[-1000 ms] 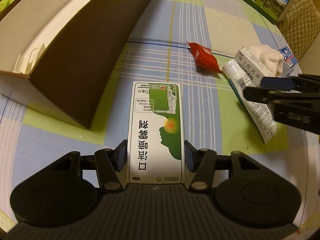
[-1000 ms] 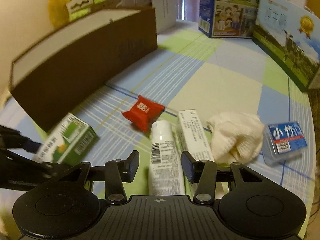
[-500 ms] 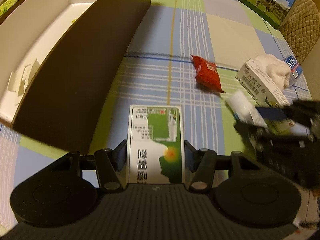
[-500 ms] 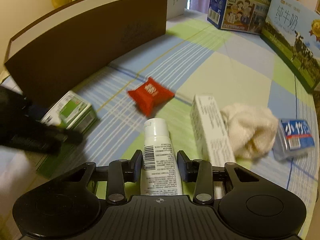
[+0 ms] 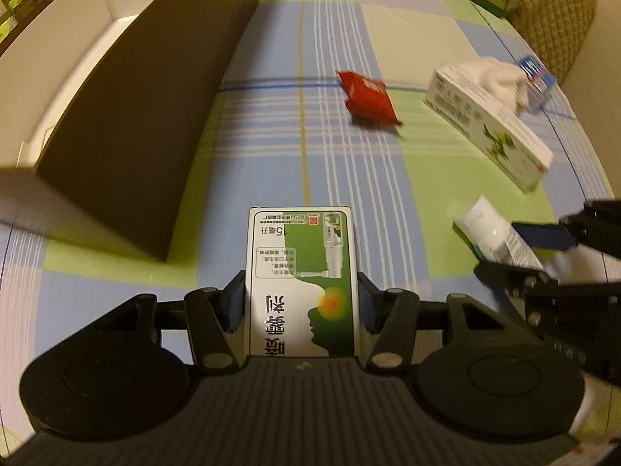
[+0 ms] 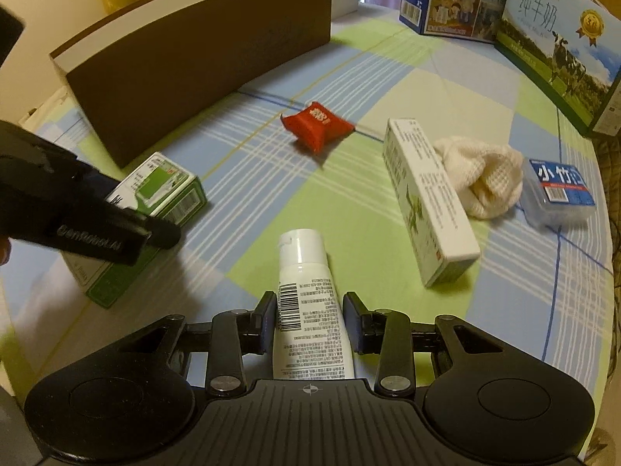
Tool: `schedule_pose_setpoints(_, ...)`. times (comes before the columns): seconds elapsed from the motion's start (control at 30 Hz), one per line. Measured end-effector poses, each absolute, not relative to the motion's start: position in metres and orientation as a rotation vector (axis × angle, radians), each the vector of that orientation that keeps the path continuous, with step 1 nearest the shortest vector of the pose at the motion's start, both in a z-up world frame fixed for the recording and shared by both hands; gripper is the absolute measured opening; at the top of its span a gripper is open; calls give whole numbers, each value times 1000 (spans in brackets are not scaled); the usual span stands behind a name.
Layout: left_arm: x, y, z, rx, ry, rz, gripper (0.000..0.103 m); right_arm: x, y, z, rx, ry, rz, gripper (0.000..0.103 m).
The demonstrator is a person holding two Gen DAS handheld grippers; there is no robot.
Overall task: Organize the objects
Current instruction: 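Carry the medicine box and white tube with both grippers over the box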
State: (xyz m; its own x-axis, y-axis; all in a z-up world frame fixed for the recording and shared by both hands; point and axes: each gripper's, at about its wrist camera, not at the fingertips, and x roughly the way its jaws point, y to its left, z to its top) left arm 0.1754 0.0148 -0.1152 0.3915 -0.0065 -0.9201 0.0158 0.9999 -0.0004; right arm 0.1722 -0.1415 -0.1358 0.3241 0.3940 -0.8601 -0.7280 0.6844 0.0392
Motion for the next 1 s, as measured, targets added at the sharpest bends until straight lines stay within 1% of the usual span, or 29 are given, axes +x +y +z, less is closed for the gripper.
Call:
schedule_pose_setpoints(0.13, 159, 23, -108, -7, 1170, -8, 51, 167, -148, -131, -328, 1014, 774, 33)
schedule_pose_setpoints(0.43, 136, 42, -59, -40, 1046, 5, 51, 161, -146, -83, -166, 953, 846, 33)
schedule_pose_setpoints(0.67, 130, 58, -30, -62, 1000, 18, 51, 160, -121, -53, -107, 926, 905, 33)
schedule_pose_setpoints(1.0, 123, 92, 1, -84, 964, 41, 51, 154, -71, -28, -45, 915, 1003, 33)
